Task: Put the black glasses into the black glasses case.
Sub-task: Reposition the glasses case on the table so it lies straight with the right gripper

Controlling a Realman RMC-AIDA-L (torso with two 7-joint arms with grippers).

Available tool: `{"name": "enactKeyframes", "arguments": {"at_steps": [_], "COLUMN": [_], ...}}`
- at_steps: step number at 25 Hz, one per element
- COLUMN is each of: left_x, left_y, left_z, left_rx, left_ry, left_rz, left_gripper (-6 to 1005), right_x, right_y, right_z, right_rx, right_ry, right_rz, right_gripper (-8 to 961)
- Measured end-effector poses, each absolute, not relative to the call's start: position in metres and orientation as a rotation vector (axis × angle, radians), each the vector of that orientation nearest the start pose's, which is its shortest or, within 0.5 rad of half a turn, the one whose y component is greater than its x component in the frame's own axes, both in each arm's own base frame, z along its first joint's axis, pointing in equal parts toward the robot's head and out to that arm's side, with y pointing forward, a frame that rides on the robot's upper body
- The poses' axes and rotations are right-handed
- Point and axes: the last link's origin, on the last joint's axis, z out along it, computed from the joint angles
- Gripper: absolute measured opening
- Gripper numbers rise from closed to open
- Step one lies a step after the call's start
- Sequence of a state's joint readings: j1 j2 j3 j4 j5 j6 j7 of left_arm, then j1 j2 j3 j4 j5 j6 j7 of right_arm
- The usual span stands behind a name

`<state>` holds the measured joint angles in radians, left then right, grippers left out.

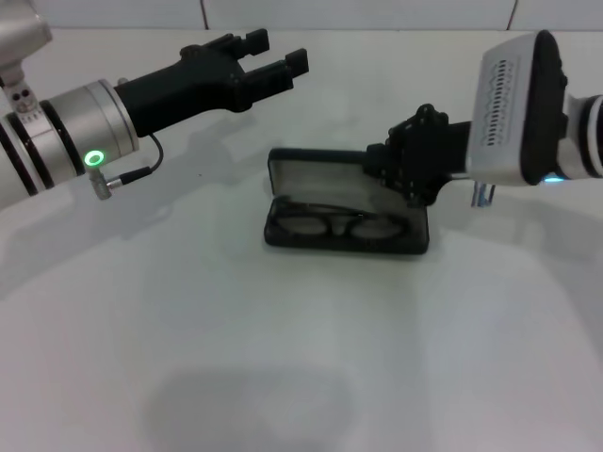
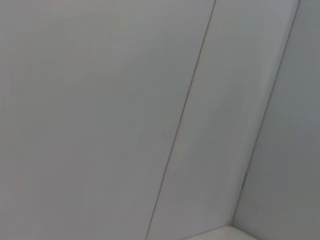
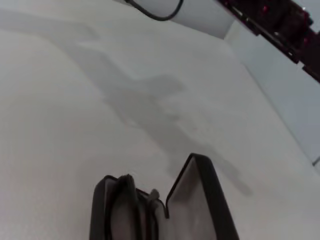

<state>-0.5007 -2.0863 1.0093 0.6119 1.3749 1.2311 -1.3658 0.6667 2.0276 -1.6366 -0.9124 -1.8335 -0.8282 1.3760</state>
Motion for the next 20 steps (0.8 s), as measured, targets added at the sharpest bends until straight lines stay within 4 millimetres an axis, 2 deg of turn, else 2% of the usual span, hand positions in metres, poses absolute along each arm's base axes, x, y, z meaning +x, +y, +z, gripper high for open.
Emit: {"name": "enactKeyframes", "arguments": {"at_steps": [12, 20], "left_x": [-0.229, -0.230], "left_y": [0.375, 0.375], "left_z": [-0.001, -0.001], "left_rx": [-2.339, -2.338], "left_ry": [-0.699, -0.701], "left_rz": [-1.016, -1.016], "left_gripper": [759, 760], "right_x": [0.148, 0.152], "right_y": [0.391, 0.389], "right_z": [-0.080, -0.077], "right_rx": [-2.705, -2.679], "right_ry": [-0.414, -0.382], "right_rz": [0.016, 0.038], "right_gripper": [175, 168]}}
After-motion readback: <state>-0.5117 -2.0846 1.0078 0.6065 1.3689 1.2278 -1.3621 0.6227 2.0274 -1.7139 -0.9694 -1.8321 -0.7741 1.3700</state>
